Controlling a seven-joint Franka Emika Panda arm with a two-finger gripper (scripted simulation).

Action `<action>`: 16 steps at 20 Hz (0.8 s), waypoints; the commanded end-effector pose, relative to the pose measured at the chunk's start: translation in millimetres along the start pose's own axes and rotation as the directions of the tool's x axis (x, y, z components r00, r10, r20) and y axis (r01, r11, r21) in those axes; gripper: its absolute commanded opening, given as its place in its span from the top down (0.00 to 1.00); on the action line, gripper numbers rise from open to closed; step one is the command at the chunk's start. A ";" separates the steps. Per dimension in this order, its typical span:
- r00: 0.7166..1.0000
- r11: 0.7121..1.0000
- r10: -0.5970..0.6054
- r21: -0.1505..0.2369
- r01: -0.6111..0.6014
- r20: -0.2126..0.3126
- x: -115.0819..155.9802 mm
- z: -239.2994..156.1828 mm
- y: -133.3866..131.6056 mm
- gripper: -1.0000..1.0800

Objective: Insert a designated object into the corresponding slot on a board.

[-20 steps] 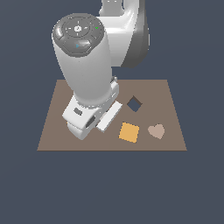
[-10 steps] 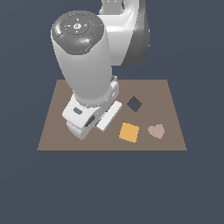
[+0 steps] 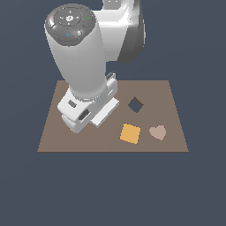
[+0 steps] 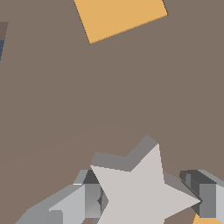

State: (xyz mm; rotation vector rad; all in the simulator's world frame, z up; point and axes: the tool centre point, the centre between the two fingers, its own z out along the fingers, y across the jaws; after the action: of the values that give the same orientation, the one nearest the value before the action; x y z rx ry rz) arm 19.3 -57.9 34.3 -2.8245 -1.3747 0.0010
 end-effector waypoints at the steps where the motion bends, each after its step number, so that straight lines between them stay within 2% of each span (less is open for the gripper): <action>1: 0.999 0.999 0.038 0.000 -0.038 0.000 -11.0 -0.8 -3.1 1.00; 6: 0.990 0.990 0.142 -0.001 -0.142 0.000 -39.8 -2.4 -14.7 1.00; 16: 0.943 0.943 0.332 -0.001 -0.332 0.000 -89.4 -5.4 -44.8 1.00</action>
State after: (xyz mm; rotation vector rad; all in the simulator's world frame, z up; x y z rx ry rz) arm -64.4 -98.9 39.2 -3.0056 -0.9151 0.0019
